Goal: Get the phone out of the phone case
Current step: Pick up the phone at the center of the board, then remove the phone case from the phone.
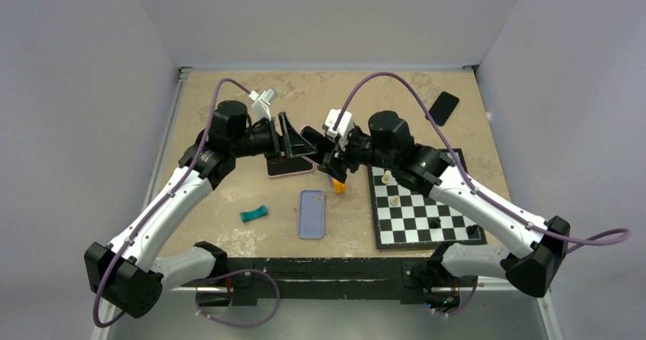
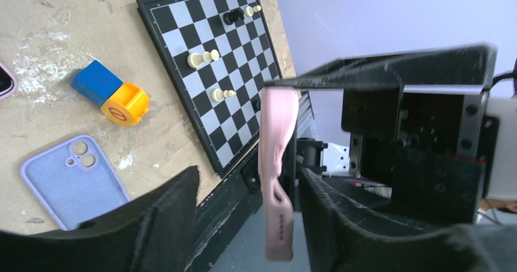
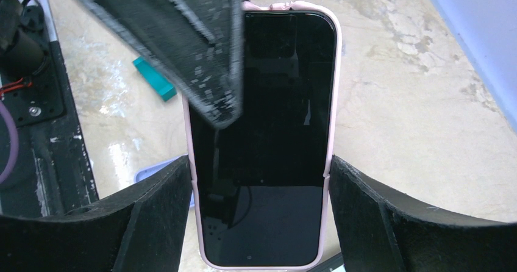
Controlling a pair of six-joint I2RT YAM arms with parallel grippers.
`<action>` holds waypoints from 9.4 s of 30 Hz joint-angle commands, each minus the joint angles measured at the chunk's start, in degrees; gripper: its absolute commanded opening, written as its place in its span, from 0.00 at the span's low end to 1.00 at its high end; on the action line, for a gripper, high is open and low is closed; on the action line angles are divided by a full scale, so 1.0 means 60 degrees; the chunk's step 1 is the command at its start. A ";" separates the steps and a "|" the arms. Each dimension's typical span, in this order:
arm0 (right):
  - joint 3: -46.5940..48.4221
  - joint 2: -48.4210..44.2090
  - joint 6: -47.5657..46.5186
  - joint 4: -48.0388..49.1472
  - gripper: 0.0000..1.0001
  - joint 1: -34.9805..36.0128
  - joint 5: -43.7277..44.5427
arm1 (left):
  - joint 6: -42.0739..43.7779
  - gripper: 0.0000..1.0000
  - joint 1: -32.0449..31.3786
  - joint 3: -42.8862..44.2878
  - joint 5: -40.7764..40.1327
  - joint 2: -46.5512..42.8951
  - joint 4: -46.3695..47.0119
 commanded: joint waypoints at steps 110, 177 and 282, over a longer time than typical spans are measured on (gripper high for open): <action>0.0562 0.1175 0.8531 0.3400 0.73 -0.2356 -0.4543 | 0.2936 0.00 0.0521 0.2244 -0.1378 -0.1796 -0.3530; 0.0941 0.2051 0.6509 0.8233 0.00 -0.1018 -0.6654 | -0.9655 0.00 0.0843 -0.1498 0.1721 -0.1053 0.9407; -0.2150 0.1676 1.3690 1.4816 0.00 -0.1200 -0.5987 | -0.8916 0.00 0.0840 -0.1662 0.0176 -0.2116 1.0287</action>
